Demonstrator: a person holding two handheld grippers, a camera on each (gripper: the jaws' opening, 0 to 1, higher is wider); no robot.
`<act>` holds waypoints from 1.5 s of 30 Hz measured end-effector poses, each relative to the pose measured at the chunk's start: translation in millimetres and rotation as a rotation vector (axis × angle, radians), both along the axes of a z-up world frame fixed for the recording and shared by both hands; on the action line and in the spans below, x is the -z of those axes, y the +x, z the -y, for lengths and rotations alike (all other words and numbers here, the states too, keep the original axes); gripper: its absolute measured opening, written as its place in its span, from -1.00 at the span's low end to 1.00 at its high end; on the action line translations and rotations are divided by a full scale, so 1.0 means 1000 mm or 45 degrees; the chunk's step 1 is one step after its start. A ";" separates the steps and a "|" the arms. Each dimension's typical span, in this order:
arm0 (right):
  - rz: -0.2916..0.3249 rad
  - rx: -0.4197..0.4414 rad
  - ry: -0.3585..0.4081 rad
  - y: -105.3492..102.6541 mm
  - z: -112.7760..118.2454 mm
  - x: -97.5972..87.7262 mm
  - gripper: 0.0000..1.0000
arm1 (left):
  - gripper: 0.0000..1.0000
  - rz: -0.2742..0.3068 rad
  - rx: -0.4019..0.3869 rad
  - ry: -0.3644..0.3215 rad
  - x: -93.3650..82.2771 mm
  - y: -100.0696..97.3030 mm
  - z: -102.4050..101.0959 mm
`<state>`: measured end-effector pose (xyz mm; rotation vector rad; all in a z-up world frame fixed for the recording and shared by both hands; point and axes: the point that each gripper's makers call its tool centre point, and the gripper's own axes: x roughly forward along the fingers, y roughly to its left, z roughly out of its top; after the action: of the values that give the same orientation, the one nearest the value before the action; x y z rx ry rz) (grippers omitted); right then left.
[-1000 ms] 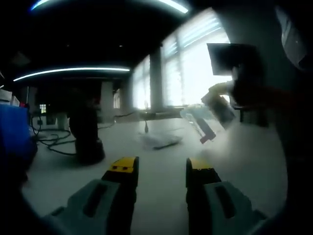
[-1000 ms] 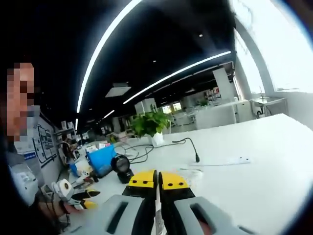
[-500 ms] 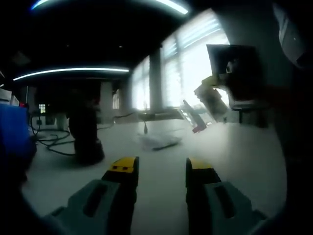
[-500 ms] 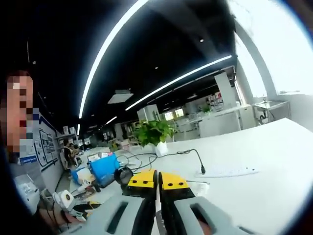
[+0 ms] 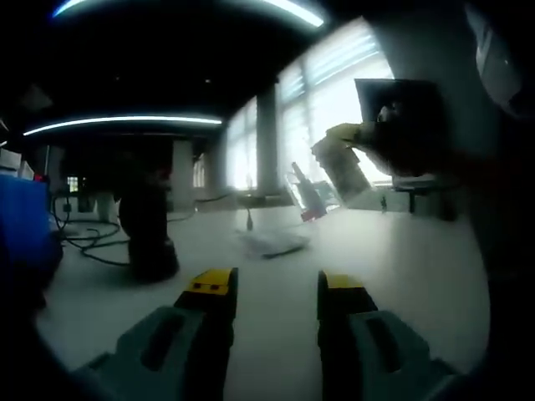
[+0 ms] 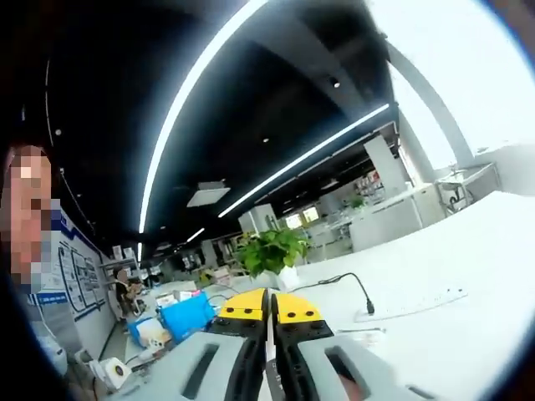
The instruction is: Clip sheet goods on table flip sheet goods clip sheet goods scan sheet goods put sheet goods back to table
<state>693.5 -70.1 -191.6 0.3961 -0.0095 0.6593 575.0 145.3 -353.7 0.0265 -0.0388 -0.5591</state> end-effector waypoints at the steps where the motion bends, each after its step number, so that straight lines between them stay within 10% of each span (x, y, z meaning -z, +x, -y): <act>1: 0.001 0.004 0.000 0.001 0.001 0.000 -1.00 | -0.38 0.000 0.002 0.002 0.000 0.000 0.001; 45: 0.155 0.195 -0.015 0.087 -0.073 -0.010 -1.00 | -0.39 -0.001 0.019 -0.016 0.000 -0.001 0.001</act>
<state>780.8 3.3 -181.3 0.3395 -0.1500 0.5314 573.7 143.9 -353.4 0.0140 -0.0418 -0.5735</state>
